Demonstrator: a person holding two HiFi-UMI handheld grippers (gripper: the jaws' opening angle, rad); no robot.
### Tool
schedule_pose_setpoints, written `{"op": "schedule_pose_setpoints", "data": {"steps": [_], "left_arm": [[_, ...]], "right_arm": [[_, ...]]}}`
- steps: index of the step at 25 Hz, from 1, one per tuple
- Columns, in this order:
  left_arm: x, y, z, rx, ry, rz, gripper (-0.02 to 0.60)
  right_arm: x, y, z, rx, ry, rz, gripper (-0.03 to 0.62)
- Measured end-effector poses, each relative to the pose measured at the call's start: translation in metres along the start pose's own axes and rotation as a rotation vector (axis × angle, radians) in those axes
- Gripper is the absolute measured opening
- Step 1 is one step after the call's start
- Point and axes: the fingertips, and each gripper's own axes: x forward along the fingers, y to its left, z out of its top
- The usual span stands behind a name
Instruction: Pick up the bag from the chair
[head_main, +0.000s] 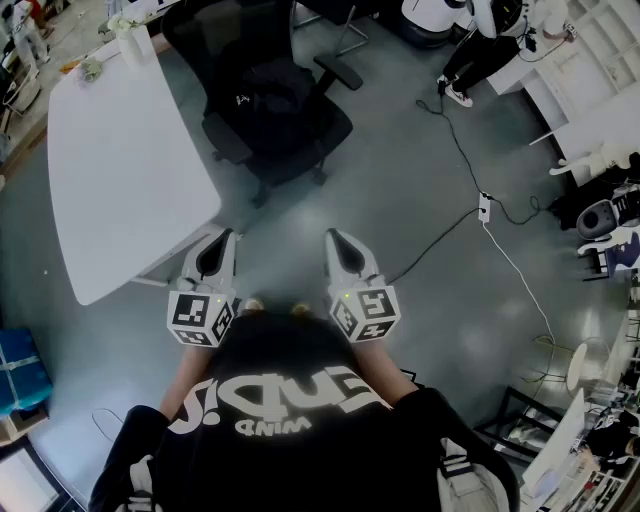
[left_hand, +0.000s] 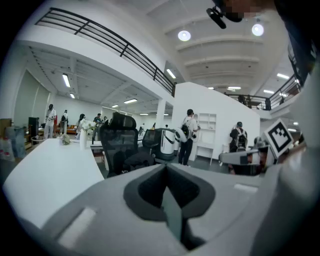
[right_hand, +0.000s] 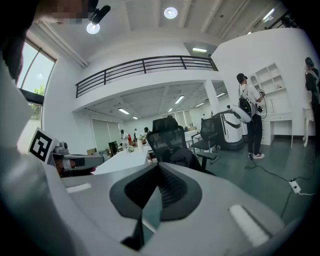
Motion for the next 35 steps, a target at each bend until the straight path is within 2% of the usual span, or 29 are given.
{"op": "schedule_pose_setpoints", "data": {"steps": [11, 23, 29, 35], "left_arm": [[0.002, -0.009, 0.001, -0.002, 0.004, 0.007, 0.002], [0.025, -0.026, -0.006, 0.006, -0.016, 0.081, 0.002], [0.069, -0.001, -0.011, -0.008, -0.006, 0.089, 0.002], [0.135, 0.018, 0.008, -0.007, -0.01, 0.073, 0.002]], "right_arm": [[-0.013, -0.001, 0.003, 0.015, -0.015, 0.016, 0.002], [-0.035, -0.051, -0.021, 0.029, 0.042, 0.002, 0.002], [0.003, -0.081, -0.021, 0.035, 0.048, -0.013, 0.002], [0.048, -0.121, -0.004, 0.046, 0.06, -0.032, 0.002]]}}
